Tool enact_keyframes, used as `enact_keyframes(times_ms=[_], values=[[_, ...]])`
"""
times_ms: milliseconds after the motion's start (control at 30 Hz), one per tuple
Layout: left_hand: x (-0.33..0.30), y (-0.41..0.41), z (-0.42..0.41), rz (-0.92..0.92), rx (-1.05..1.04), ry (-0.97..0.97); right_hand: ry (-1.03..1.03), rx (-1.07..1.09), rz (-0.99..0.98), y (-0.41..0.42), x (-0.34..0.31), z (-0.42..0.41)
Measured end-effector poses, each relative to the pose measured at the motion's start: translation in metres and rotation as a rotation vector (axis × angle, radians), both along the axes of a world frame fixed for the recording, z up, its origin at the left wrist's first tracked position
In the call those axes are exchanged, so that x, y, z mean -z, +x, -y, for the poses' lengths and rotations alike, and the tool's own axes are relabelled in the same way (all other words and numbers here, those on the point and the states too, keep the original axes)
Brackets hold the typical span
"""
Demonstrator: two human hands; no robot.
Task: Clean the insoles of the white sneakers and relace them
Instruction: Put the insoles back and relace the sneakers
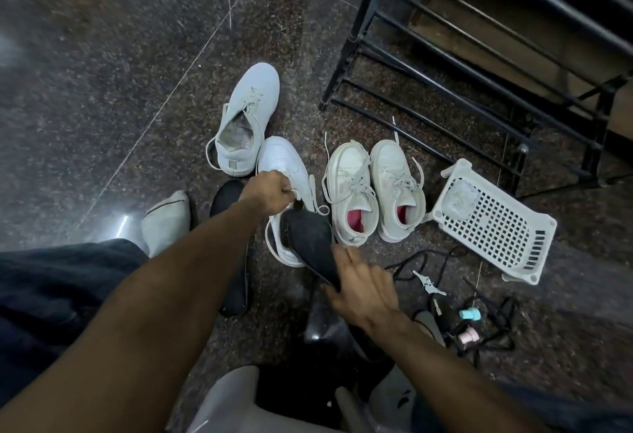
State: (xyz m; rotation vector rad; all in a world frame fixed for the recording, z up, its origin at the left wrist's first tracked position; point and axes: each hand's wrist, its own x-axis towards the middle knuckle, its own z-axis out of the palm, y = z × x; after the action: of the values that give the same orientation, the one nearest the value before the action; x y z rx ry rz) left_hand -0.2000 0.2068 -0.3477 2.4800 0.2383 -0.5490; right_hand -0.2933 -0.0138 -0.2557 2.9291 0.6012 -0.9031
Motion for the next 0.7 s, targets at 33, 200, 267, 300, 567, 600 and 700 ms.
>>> enact_keyframes(times_ms=[33,200,267,300,567,600,700], values=[[-0.001,-0.001,0.001,-0.011,-0.012,-0.002,-0.003,0.009,-0.003,0.000,-0.002,-0.007],[0.003,-0.006,0.003,-0.038,-0.066,-0.045,0.085,0.143,-0.020,0.006,0.006,-0.045],[0.004,-0.007,0.003,-0.039,-0.079,-0.062,0.114,0.209,-0.015,0.012,0.020,-0.057],[0.004,-0.007,0.004,-0.039,-0.079,-0.062,0.128,0.245,-0.021,0.015,0.027,-0.062],[0.003,-0.005,0.006,-0.034,-0.065,-0.029,0.178,0.377,0.028,0.022,0.047,-0.064],[0.004,-0.005,0.006,-0.035,-0.069,-0.029,0.186,0.381,0.011,0.014,0.044,-0.059],[0.004,-0.006,0.006,-0.039,-0.080,-0.035,0.261,0.421,-0.056,-0.014,0.042,-0.041]])
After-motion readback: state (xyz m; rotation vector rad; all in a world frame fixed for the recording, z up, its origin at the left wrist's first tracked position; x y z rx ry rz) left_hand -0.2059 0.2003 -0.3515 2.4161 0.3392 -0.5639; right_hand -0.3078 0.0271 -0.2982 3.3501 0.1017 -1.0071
